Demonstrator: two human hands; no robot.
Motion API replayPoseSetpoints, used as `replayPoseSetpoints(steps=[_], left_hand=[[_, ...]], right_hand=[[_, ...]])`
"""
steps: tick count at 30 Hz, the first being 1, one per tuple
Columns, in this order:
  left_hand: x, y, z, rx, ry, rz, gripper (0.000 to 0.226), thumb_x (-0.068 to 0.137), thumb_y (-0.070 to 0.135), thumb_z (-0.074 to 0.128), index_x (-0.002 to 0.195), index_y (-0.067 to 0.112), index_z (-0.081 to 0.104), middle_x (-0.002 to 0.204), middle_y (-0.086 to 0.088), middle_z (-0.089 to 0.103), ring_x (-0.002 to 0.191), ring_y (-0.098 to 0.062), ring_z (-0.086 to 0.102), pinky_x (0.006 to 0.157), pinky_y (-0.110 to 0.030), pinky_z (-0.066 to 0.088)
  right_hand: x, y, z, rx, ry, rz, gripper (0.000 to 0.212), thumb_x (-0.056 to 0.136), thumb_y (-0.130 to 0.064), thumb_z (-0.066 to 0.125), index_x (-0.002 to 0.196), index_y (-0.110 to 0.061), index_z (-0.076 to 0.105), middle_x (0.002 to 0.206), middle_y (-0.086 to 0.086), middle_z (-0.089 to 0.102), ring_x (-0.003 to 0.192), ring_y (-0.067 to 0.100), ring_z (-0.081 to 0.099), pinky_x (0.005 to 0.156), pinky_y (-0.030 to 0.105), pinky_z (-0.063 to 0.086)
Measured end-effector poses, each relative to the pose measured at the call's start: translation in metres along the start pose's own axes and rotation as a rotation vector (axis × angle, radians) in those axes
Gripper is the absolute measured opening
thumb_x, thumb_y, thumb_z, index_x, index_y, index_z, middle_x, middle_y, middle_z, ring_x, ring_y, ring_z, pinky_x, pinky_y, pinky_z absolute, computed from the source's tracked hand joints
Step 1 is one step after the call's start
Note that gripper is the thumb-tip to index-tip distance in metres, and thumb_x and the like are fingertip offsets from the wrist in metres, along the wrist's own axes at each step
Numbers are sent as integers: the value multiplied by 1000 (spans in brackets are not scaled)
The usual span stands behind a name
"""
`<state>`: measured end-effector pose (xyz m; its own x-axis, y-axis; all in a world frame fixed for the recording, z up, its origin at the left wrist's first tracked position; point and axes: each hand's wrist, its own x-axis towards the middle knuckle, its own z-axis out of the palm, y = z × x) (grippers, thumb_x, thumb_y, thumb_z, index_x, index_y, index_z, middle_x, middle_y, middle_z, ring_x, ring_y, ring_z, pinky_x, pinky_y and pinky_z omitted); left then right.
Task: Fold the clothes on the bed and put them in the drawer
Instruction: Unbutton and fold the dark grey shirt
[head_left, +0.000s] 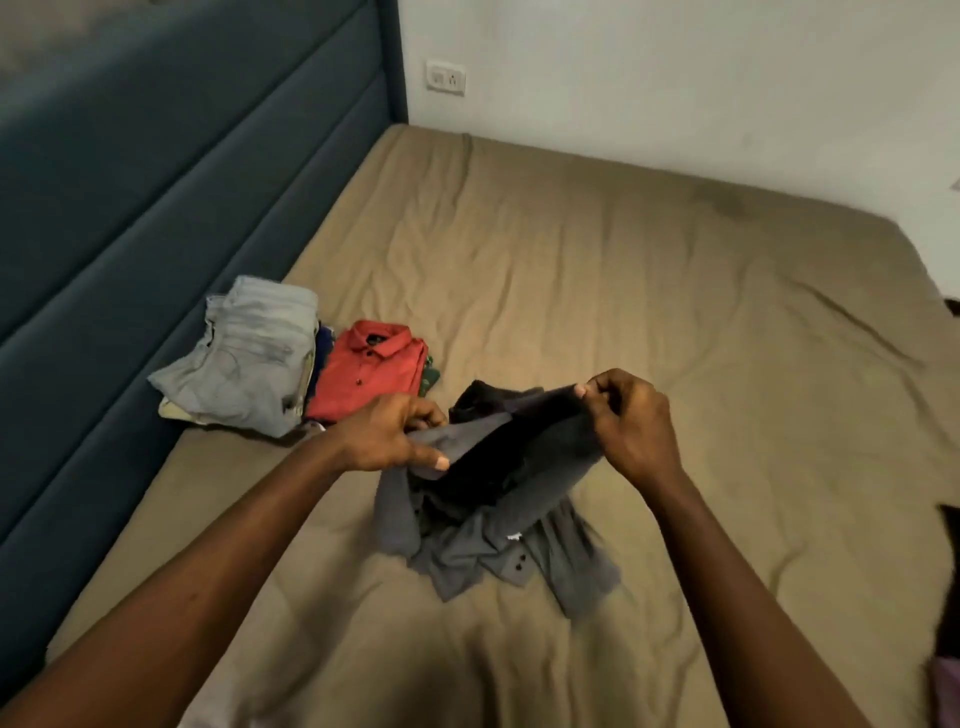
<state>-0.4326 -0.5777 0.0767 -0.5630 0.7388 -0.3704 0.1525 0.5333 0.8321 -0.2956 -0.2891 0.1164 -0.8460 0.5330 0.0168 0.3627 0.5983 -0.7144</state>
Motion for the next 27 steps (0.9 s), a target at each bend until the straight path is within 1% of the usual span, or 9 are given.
replayPoseSetpoints(steps=[2, 5, 9, 11, 15, 19, 23, 25, 27], left_hand=[[-8, -18, 32, -206, -47, -28, 41, 71, 30, 91, 107, 19, 74, 94, -14, 72, 85, -16, 63, 76, -38, 52], [-25, -33, 82, -591, 140, -124, 34, 84, 1, 80, 117, 6, 69, 104, -11, 75, 95, -16, 68, 82, -26, 56], [-48, -44, 126, -1020, 201, -335, 20, 87, 5, 70, 106, -3, 71, 99, -17, 72, 92, -26, 66, 75, -25, 58], [-57, -45, 135, -1090, 223, -360, 9, 90, 2, 67, 96, 2, 74, 95, -19, 71, 86, -28, 66, 71, -27, 59], [-69, -37, 149, -857, 383, -311, 8, 90, 5, 74, 86, 12, 72, 86, -23, 71, 79, -30, 66, 74, -37, 56], [-79, -20, 154, -538, 639, -182, 15, 83, 11, 83, 89, 16, 70, 71, -7, 69, 63, -18, 63, 58, -34, 55], [-87, -4, 157, -438, 668, -101, 21, 78, 17, 85, 93, 18, 71, 80, 3, 74, 74, -19, 73, 65, -42, 63], [-87, 0, 159, -346, 675, -99, 25, 73, 27, 83, 93, 23, 70, 81, 7, 74, 73, -16, 72, 64, -46, 62], [-86, 4, 160, -288, 696, -122, 26, 73, 24, 84, 95, 24, 70, 81, 9, 73, 73, -11, 71, 63, -47, 60]], right_hand=[[-25, 13, 28, 237, -12, 220, 26, 96, -34, 68, 80, -14, 68, 67, 1, 68, 58, 12, 60, 59, 37, 52], [-67, 19, 57, 611, -149, 440, 27, 102, -24, 63, 85, -4, 69, 68, 10, 65, 58, 18, 54, 52, 31, 45], [-122, 12, 74, 949, -404, 678, 14, 97, -14, 66, 99, -2, 72, 87, 12, 74, 73, 19, 68, 62, 26, 55], [-139, 4, 78, 1011, -451, 717, 9, 95, -6, 65, 100, -1, 71, 84, 10, 74, 72, 17, 70, 62, 25, 56], [-155, -14, 81, 1021, -419, 788, 6, 94, 1, 66, 90, 1, 71, 75, 10, 75, 63, 14, 72, 56, 23, 56], [-161, -16, 90, 847, -304, 737, 10, 90, -1, 73, 81, -5, 72, 73, 10, 75, 63, 16, 70, 56, 25, 56], [-166, -13, 103, 695, -212, 635, 13, 86, -3, 79, 81, -12, 71, 68, 2, 73, 64, 12, 69, 61, 28, 56], [-170, -12, 106, 707, -203, 609, 11, 87, -1, 77, 83, -11, 73, 73, 7, 75, 68, 17, 71, 67, 34, 59], [-172, -13, 106, 740, -202, 594, 12, 90, 1, 73, 85, -9, 75, 78, 13, 76, 72, 22, 72, 72, 37, 61]])
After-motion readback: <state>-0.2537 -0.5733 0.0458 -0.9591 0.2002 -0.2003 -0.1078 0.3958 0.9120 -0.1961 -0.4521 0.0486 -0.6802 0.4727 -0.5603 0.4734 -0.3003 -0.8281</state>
